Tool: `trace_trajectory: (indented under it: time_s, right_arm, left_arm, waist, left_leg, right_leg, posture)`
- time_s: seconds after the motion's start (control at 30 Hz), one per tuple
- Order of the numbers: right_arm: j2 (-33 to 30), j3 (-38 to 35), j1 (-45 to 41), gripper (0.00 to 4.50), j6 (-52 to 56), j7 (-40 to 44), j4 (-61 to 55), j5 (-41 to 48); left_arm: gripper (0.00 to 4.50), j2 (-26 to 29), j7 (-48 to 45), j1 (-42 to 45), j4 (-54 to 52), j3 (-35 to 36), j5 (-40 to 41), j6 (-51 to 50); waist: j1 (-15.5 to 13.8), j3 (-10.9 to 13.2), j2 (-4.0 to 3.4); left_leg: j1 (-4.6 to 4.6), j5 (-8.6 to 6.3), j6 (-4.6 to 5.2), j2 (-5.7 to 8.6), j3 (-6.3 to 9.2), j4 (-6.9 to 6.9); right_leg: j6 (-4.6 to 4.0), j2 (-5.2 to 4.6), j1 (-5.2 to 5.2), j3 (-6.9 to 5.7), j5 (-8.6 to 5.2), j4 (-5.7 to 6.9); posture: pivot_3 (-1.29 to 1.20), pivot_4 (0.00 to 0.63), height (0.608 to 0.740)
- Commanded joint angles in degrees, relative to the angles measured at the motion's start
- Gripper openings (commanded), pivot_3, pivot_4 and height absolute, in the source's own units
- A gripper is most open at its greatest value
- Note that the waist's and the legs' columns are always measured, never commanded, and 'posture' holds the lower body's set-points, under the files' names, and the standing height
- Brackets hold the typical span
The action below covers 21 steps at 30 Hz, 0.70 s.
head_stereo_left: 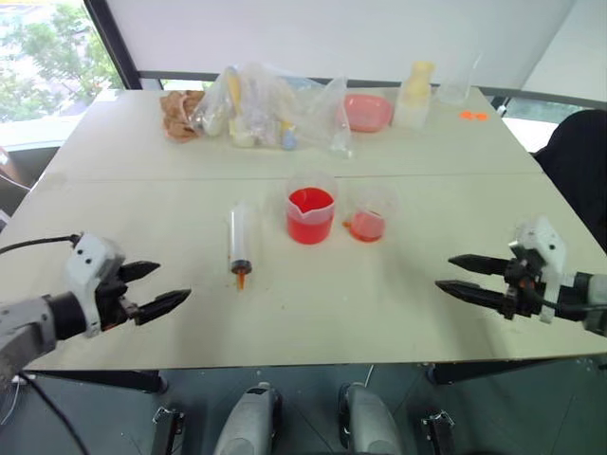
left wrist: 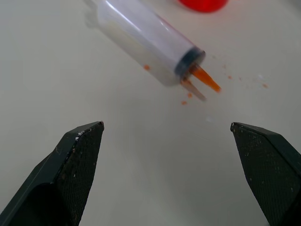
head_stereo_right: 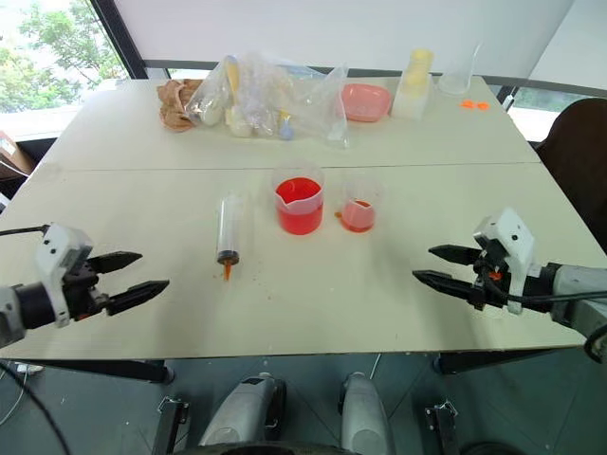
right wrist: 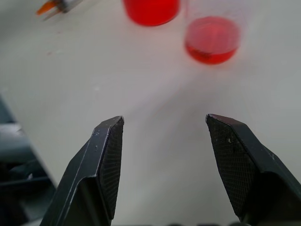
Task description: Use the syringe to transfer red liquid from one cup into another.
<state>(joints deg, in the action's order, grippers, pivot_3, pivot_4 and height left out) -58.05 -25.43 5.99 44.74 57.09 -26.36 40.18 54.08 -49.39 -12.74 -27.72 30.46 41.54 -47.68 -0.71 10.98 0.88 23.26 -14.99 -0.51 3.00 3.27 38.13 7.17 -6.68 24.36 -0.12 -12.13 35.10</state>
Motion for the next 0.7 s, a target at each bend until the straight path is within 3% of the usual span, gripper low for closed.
trace_trajectory:
  time_s: [0.03,0.7]
  right_arm:
    - [-1.7,-1.0,-0.24,2.91,0.44,1.49,-2.11,1.28]
    - [-1.21,5.64,-5.11,2.91,-2.19,-0.65,0.05,-2.12]
  left_arm:
    - [4.49,1.58,-1.97,0.02,0.04,0.69,-0.26,0.53]
    - [4.49,0.98,-0.82,6.39,0.48,-1.9,1.43,-1.28]
  waist:
    - [0.0,0.0,0.0]
    - [0.01,0.01,0.0]
  left_leg:
    - [0.0,0.0,0.0,0.0,-0.01,0.0]
    - [0.04,0.0,-0.01,-0.01,0.0,0.0]
  right_leg:
    - [0.0,-0.01,0.0,0.0,0.0,0.0]
    - [0.0,-0.03,0.04,-0.02,0.0,-0.03]
  posture:
    - [0.0,0.15,0.74]
    - [0.0,0.15,0.74]
